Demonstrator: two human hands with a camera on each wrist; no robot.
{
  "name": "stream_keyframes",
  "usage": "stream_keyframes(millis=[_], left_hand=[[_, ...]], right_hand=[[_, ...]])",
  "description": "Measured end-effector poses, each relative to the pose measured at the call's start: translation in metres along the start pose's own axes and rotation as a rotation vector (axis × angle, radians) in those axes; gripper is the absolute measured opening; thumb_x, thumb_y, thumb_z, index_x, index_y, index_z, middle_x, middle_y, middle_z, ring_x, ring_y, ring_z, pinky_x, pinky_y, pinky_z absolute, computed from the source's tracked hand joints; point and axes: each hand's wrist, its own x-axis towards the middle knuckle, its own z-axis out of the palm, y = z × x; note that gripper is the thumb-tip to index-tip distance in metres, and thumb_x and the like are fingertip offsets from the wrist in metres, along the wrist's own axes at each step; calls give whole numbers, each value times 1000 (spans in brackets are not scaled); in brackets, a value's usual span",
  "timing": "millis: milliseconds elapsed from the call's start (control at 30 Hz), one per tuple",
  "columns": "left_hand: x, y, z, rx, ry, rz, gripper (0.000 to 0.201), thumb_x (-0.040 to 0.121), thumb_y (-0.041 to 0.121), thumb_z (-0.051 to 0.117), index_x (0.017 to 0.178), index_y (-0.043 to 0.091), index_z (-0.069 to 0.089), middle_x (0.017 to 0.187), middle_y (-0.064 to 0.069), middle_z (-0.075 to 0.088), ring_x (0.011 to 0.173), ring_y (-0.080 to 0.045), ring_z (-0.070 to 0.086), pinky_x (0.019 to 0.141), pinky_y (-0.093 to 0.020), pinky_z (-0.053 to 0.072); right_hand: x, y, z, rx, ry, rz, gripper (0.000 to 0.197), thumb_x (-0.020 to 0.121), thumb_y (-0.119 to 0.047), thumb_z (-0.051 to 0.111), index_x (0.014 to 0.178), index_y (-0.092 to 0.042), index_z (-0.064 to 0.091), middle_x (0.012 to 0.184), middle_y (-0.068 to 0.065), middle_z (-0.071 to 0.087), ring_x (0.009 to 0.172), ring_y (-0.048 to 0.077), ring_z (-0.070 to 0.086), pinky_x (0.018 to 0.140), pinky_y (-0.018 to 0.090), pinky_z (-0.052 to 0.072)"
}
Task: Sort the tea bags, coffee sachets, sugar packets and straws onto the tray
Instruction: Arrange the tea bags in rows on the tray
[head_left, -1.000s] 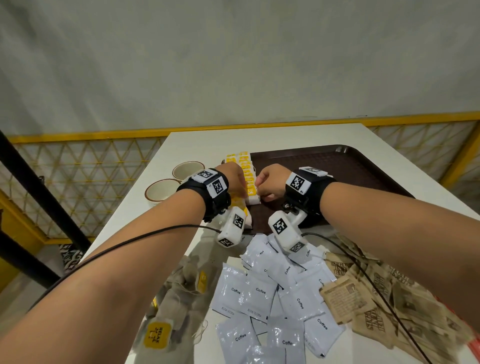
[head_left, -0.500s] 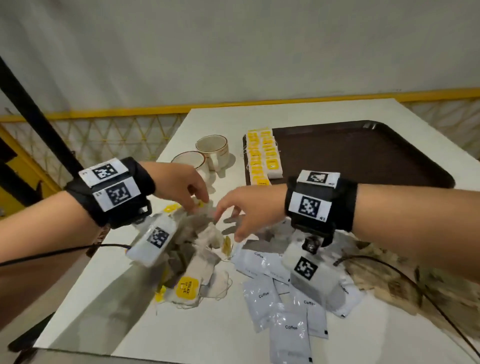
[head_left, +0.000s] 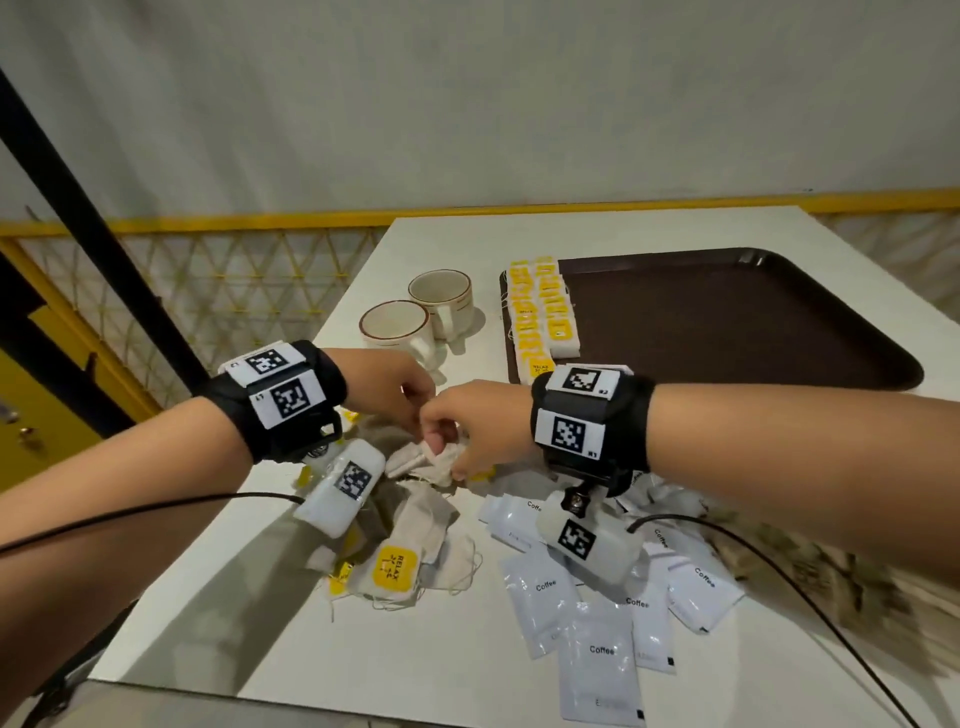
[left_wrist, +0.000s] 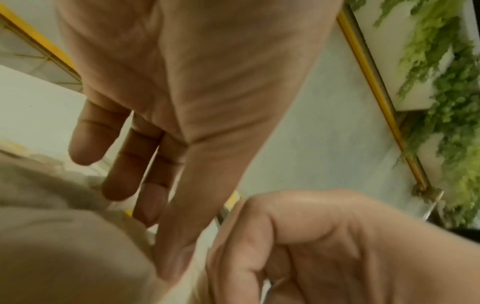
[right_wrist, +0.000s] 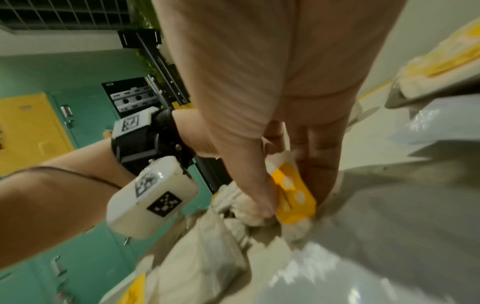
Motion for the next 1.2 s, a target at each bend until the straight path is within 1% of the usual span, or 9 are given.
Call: stream_keyframes(millis=[100,200,333,433,633,767,967,1033,1200], left_hand=[[-3,-2,-5,-112,54,13,3,86,21,66,87,18,66,74,6,59,68,-9,51,67,-21,41],[-8,4,-9,-502,125,26,11,90,6,61,81,12,58,70,1,58,66,-15,56,63,-21,51],[-13,31,-9,-948,347,123,11,91,1,57,82,7,58,71,-9,64,58,-17,63,58,-24,56],[-6,58,-3,-1164,445,181,16,90,-5,54,84,10,57,77,-17,60,56,-21,55,55,-26,55],[14,94,10,-1501,356,197,24,94,-8,36,96,2,57,71,-9,64,52,-13,62,56,-26,56],[17,94,14,-1707,271,194,30,91,-8,34,113,2,51,95,-21,54,61,-22,67,57,-30,58],[17,97,33,-1574,303,267,24,77,7,64,101,3,60,86,-12,69,71,-20,69,64,-28,59],[20,97,36,-1572,333,258,21,73,11,66,92,4,62,81,-11,70,68,-19,68,63,-27,59],[22,97,40,-1526,340,240,14,77,13,66,89,6,64,79,-8,69,68,-18,65,60,-28,58]], right_hand=[[-10,4,-15,95,62,9,21,75,-13,76,88,-16,60,88,-5,56,74,-1,51,61,11,37],[-30,11,-36,315,185,60,18,78,-11,75,89,-16,61,89,-8,58,59,-13,50,58,6,40],[-63,26,-42,714,378,149,17,80,-5,73,85,-16,61,90,-2,60,57,0,52,55,13,42],[-82,35,-35,1120,456,170,18,83,6,64,85,-10,56,82,5,59,62,7,58,53,15,49],[-100,49,-19,1508,568,224,13,88,5,56,92,-7,54,85,10,63,67,12,66,59,23,56],[-106,57,-13,1534,632,249,14,87,5,57,89,-9,55,74,4,68,63,11,67,57,23,55],[-110,57,-2,1462,652,248,14,83,3,62,92,-6,56,81,9,66,66,14,65,61,24,57],[-111,52,-1,1473,660,242,2,89,-4,58,90,-5,57,79,8,66,64,13,65,58,23,55],[-114,55,-2,1356,704,332,9,90,-14,61,84,-8,63,74,5,66,60,12,61,52,23,49]])
